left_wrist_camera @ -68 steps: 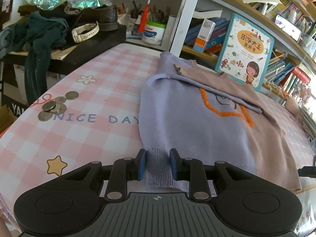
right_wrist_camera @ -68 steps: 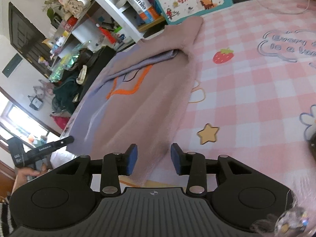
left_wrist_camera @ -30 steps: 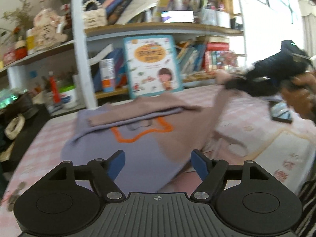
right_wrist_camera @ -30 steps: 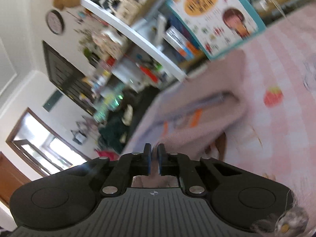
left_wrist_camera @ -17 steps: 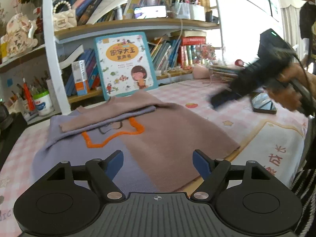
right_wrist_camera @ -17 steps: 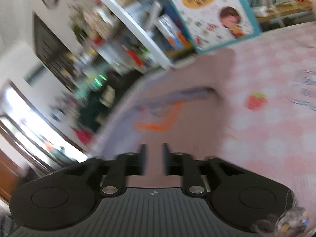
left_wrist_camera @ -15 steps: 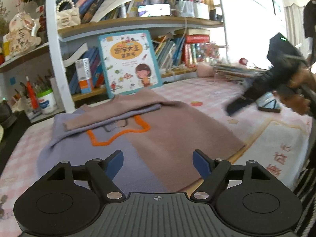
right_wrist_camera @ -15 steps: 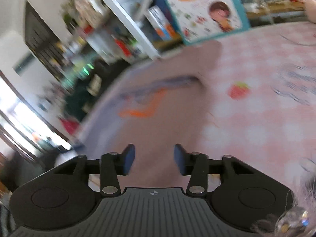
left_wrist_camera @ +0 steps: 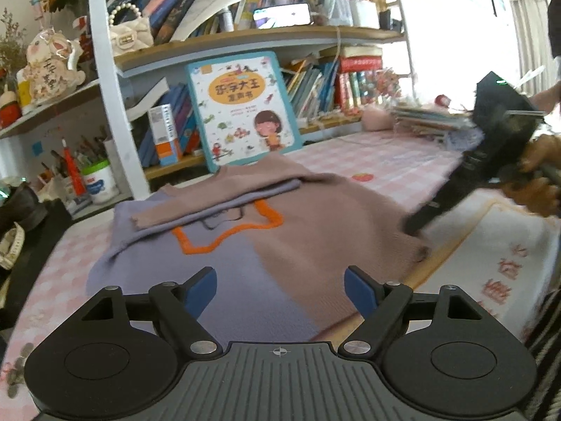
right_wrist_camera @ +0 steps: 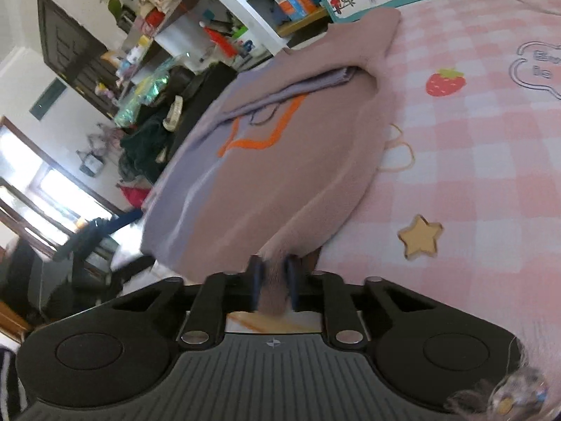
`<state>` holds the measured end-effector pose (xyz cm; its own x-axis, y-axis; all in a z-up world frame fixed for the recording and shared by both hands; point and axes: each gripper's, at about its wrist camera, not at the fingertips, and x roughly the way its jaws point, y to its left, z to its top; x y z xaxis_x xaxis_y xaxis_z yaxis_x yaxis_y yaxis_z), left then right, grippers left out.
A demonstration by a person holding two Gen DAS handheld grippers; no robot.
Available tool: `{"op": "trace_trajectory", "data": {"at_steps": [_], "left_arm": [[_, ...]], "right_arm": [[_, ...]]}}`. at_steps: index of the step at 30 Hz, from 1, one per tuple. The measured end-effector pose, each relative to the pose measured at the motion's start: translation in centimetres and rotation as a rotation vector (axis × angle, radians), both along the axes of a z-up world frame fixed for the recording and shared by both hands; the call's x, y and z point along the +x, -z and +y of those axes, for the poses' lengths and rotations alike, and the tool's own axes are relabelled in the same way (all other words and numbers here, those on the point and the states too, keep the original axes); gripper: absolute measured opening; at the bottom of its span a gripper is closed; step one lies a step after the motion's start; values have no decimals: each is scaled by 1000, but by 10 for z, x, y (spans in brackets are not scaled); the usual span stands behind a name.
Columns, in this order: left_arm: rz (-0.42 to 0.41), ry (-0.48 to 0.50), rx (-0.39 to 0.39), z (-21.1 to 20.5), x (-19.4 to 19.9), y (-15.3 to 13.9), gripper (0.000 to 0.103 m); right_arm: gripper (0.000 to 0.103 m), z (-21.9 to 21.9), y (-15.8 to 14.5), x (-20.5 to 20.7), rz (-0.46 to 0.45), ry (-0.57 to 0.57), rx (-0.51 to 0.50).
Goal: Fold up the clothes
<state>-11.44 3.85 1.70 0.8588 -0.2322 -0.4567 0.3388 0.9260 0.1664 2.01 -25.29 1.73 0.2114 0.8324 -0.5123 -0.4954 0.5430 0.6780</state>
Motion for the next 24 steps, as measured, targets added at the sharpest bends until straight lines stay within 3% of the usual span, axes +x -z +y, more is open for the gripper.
{"op": "trace_trajectory", "data": {"at_steps": [4,10,15,20,24], "left_arm": [[-3,57,3,-15,-2,4,83],[-11,88,56,-39,9,14,83],[-22,110,86,-50,17,21,83],[-41,28,184,-47,31,26,81],[-25,26,201,-37,42,27,65]], "right_arm": [[6,-3,-19,11,-30,39,151],[5,1,-48,18,-127,43,208],[5,3,-51,21,-133,29,184],[5,-7,-55,9,-160,28,121],[8,-12,-61,-4,-261,42,-17]]}}
